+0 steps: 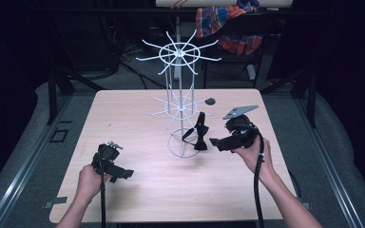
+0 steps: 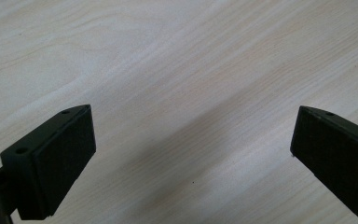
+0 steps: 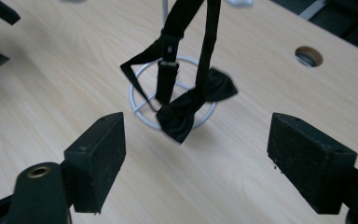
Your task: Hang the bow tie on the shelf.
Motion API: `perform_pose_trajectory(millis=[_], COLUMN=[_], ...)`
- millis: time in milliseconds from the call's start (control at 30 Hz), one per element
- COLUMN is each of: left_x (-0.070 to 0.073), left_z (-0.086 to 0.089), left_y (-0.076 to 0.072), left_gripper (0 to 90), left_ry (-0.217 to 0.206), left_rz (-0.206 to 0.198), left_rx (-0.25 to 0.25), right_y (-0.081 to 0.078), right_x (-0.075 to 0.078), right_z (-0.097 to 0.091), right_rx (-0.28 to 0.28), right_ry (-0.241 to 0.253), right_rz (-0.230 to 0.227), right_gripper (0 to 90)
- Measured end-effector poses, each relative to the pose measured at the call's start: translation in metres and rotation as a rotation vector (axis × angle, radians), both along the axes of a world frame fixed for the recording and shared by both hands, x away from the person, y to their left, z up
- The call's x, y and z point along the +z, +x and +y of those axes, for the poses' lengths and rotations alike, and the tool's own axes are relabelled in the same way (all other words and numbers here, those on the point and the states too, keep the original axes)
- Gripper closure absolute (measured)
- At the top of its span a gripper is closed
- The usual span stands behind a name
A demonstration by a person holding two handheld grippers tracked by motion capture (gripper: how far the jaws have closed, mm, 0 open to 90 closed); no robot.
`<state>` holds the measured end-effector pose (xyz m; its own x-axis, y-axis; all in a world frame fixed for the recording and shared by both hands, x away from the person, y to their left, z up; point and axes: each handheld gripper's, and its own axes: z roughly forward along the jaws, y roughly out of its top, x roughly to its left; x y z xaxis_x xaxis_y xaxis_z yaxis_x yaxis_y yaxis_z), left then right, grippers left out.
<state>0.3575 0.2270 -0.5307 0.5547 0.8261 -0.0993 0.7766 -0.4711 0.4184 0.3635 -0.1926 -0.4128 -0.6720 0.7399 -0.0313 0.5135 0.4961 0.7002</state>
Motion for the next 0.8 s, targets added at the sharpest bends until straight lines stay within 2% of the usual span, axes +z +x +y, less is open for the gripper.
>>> perform_pose_trajectory(millis=[200, 333, 667, 800], left_x=[0.0, 0.0, 0.0, 0.0], left_z=[-0.001, -0.001, -0.003, -0.003], left_y=[0.0, 0.0, 0.0, 0.0], left_gripper=[0.1, 0.1, 0.2, 0.1], left_ry=[-0.001, 0.002, 0.007, 0.008], left_rz=[0.002, 0.001, -0.002, -0.002], left_rx=[0.003, 0.002, 0.004, 0.001], right_y=[-0.01, -0.016, -0.032, -0.037], right_x=[-0.007, -0.012, -0.026, -0.038], right_z=[-0.017, -0.029, -0.061, -0.072], right_rx=[-0.004, -0.007, -0.054, -0.07], right_ry=[-0.025, -0.043, -0.064, -0.067], right_rz=[0.037, 0.046, 0.087, 0.127], right_gripper=[12.6, 4.5, 2.6, 2.0])
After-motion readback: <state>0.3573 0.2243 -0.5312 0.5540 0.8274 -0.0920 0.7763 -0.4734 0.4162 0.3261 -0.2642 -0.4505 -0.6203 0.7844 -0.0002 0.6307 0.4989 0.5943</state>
